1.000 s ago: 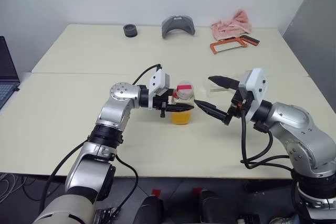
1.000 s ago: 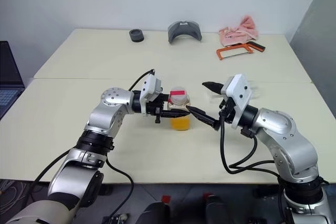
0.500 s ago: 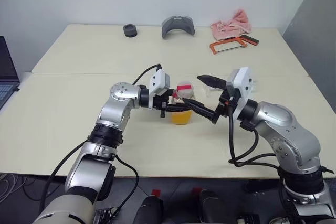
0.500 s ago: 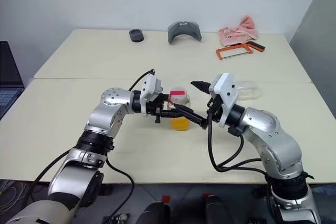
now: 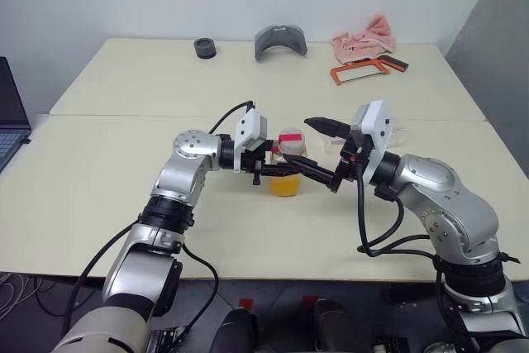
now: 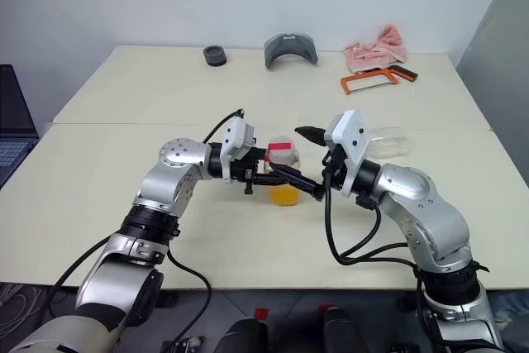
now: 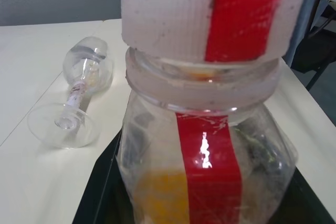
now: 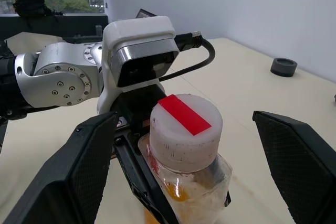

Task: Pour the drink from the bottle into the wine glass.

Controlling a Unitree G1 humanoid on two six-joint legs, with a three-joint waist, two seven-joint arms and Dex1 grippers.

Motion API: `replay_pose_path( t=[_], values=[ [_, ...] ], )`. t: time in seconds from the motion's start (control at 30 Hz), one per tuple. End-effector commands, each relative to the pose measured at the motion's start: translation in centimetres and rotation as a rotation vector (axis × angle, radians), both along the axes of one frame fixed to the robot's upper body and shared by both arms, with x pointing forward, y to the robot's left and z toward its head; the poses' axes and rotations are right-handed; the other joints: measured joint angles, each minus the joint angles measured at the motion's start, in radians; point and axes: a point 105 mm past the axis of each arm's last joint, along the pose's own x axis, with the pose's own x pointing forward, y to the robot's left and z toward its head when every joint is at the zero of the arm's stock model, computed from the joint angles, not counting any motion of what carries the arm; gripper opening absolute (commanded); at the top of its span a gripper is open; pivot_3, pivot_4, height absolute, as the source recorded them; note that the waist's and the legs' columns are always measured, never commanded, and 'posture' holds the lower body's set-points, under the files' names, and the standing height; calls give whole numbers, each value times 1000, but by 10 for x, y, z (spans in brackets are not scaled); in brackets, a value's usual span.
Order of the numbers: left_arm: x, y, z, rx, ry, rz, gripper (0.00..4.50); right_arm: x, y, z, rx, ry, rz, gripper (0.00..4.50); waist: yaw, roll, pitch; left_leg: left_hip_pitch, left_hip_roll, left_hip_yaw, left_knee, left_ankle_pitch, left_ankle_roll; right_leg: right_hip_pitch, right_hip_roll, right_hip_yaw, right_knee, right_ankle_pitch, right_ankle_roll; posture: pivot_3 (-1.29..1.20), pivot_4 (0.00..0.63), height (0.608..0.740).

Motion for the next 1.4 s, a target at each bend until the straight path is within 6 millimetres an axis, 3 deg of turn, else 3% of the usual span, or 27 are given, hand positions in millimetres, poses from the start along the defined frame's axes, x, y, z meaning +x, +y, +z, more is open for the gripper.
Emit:
replay_pose_path(
  t=[0.03, 0.77, 0.87, 1.03, 1.07, 1.4],
  values=[
    [-4, -3, 17, -38, -48, -30, 1734, -5, 2, 11, 16, -33, 33, 4361, 0, 0, 0, 0, 0, 0, 0, 0, 0, 0, 0, 0, 0, 0, 0, 0, 150, 740],
    [-10, -6, 16, -35, -22, -83, 1734, 5, 9, 9, 10, -1, 64, 4361, -1, 0, 0, 0, 0, 0, 0, 0, 0, 0, 0, 0, 0, 0, 0, 0, 150, 740],
    [-11, -6, 15, -33, -21, -84, 1734, 5, 10, 10, 19, 4, 66, 3772, -1, 0, 0, 0, 0, 0, 0, 0, 0, 0, 0, 0, 0, 0, 0, 0, 150, 740],
    [-12, -6, 14, -35, -18, -87, 1734, 3, 10, 12, 35, 5, 78, 2002, 0, 0, 0, 0, 0, 0, 0, 0, 0, 0, 0, 0, 0, 0, 0, 0, 150, 740],
    [-13, -7, 14, -36, -17, -87, 1734, 3, 10, 12, 35, 4, 78, 1838, 0, 0, 0, 0, 0, 0, 0, 0, 0, 0, 0, 0, 0, 0, 0, 0, 150, 740],
    [-16, -7, 11, -45, -4, -83, 1733, 5, 4, 10, -178, -293, -23, 1775, -1, 0, 0, 0, 0, 0, 0, 0, 0, 0, 0, 0, 0, 0, 0, 0, 150, 740]
  ],
)
